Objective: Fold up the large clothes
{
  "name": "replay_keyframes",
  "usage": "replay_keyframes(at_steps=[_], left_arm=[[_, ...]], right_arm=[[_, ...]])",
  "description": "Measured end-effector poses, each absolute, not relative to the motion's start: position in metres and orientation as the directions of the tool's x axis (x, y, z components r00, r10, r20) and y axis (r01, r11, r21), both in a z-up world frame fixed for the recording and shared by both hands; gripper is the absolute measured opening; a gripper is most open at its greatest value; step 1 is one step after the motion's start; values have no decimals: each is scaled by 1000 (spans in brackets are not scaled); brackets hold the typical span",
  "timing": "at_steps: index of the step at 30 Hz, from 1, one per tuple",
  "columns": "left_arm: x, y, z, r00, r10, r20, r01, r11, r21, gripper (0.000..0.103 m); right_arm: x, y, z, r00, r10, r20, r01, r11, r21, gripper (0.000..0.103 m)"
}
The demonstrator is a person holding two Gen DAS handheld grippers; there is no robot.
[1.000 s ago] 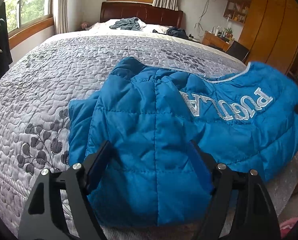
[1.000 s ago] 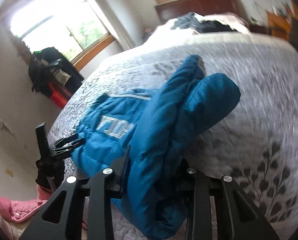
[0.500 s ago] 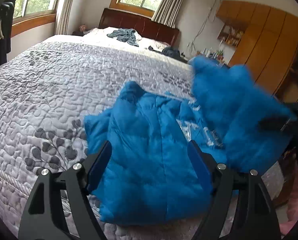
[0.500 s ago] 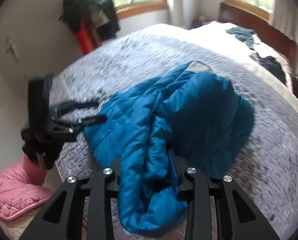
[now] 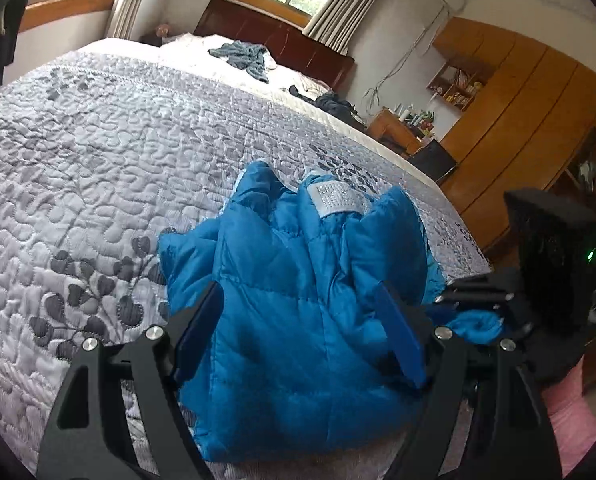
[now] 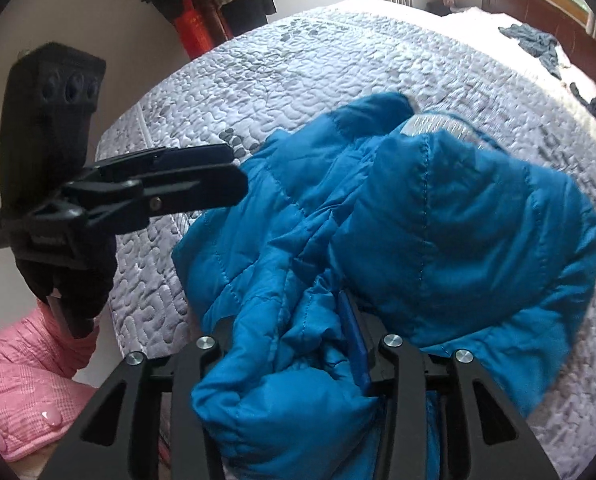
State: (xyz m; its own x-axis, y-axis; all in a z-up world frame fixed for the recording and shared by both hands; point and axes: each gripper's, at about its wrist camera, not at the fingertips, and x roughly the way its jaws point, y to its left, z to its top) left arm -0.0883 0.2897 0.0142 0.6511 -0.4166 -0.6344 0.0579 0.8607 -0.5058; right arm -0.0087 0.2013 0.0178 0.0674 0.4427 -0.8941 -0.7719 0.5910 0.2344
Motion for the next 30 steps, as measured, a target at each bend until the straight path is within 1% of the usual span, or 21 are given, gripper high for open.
replay_keyframes(at_steps=[4,5,8,11,12,13,14,18,20,21,24,26,28,30], left_arm=[[-75,290,5,618,-443,-650,44,844,-534,77],[-71,290,3,609,-450,-654,40,840,-541,77],[-65,288,3,598,-459,-658,40,836,-547,77],[-57,289,4,589,-475,-654,50,829,-557,77],[-53,289,4,586,-478,-654,51,828,-559,77],[-50,289,3,582,-481,-655,51,826,-561,77],[-47,289,2,579,-483,-657,50,825,-563,77],[-33,290,-4,574,-495,-652,40,813,-581,78],[-32,291,-5,581,-508,-637,43,800,-598,78],[-31,292,-4,585,-516,-626,47,792,-609,78],[-33,294,-2,598,-543,-590,65,766,-639,78],[-35,293,1,602,-567,-562,86,746,-661,78],[-38,288,4,598,-594,-539,116,729,-675,78],[-37,279,5,576,-617,-536,146,723,-675,78]], right_arm=[[-3,199,6,42,480,-876,-755,590,286,47],[-3,197,7,35,498,-866,-751,585,306,49],[-8,193,16,49,510,-859,-749,587,306,52],[-23,183,45,82,540,-838,-765,572,294,67],[-28,178,57,95,552,-828,-770,568,290,70],[-32,171,69,102,572,-814,-774,560,297,78],[-34,165,79,105,591,-800,-775,552,307,79],[-30,129,111,114,670,-733,-746,545,383,79],[-20,107,117,183,660,-729,-711,601,365,79],[-13,93,116,234,632,-739,-680,650,340,79],[9,60,99,327,530,-782,-578,767,278,79],[23,40,77,345,469,-813,-508,822,259,79],[35,19,53,313,465,-828,-446,842,305,79],[44,6,37,290,483,-826,-410,842,349,79]])
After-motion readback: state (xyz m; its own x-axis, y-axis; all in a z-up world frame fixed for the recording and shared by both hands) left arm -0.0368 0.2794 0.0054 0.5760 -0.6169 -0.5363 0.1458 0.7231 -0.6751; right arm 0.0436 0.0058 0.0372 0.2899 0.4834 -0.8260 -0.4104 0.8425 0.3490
